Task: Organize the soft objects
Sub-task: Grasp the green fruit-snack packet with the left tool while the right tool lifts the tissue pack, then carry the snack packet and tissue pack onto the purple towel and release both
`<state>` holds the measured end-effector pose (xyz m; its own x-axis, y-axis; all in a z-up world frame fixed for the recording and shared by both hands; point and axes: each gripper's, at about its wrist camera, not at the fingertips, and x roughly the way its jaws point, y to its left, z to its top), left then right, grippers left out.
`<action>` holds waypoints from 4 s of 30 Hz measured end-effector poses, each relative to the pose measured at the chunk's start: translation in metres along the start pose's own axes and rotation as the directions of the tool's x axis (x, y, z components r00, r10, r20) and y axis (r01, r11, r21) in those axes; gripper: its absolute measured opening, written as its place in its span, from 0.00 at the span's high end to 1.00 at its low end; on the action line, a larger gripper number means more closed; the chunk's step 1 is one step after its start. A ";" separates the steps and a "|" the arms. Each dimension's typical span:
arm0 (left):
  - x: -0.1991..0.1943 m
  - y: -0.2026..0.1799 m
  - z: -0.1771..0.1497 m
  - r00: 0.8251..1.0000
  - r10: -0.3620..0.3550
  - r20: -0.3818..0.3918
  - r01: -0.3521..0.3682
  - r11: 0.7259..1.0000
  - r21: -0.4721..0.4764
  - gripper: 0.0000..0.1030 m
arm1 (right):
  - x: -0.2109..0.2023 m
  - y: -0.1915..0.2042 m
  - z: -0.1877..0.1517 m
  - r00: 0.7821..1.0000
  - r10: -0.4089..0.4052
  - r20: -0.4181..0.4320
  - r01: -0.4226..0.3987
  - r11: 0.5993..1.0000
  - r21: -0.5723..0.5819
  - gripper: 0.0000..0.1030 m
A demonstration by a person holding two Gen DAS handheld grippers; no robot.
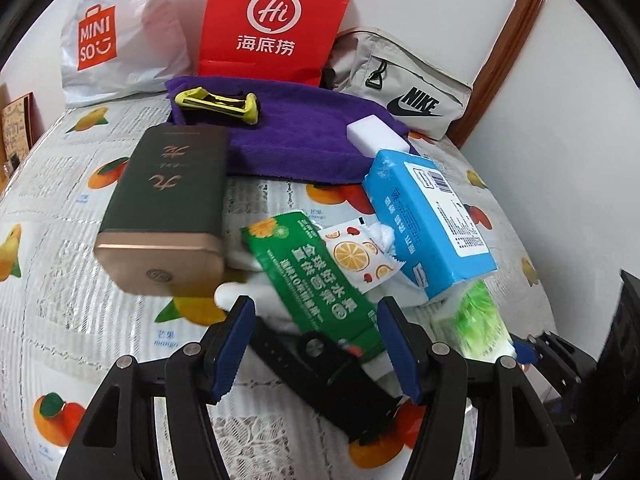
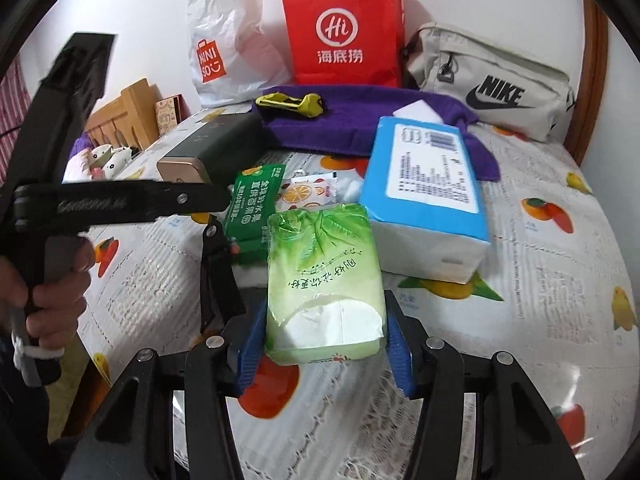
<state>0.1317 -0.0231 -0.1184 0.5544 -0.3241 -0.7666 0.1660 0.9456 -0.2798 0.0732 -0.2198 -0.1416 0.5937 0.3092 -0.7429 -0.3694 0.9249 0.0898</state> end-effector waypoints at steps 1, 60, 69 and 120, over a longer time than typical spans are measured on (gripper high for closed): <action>0.003 -0.002 0.001 1.000 0.006 -0.001 -0.006 1.000 -0.001 0.40 | -0.001 -0.002 -0.002 1.000 0.002 -0.003 -0.002 1.000 -0.002 0.49; -0.042 0.025 0.004 0.991 0.051 0.123 -0.040 0.995 -0.090 0.63 | -0.005 -0.027 -0.014 0.995 -0.103 -0.016 0.104 0.990 0.098 0.49; -0.049 0.042 0.012 0.988 0.095 0.125 -0.079 0.989 -0.126 0.63 | -0.024 -0.026 0.009 0.994 -0.105 0.034 0.102 0.991 0.086 0.49; 0.031 0.077 0.161 0.986 0.143 0.085 -0.130 0.982 -0.138 0.63 | 0.072 -0.095 0.206 0.988 -0.110 0.104 0.101 0.990 0.096 0.49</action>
<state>0.2931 0.0437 -0.0705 0.6400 -0.1820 -0.7465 -0.0221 0.9668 -0.2547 0.2980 -0.2399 -0.0673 0.7020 0.2266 -0.6752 -0.2377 0.9682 0.0777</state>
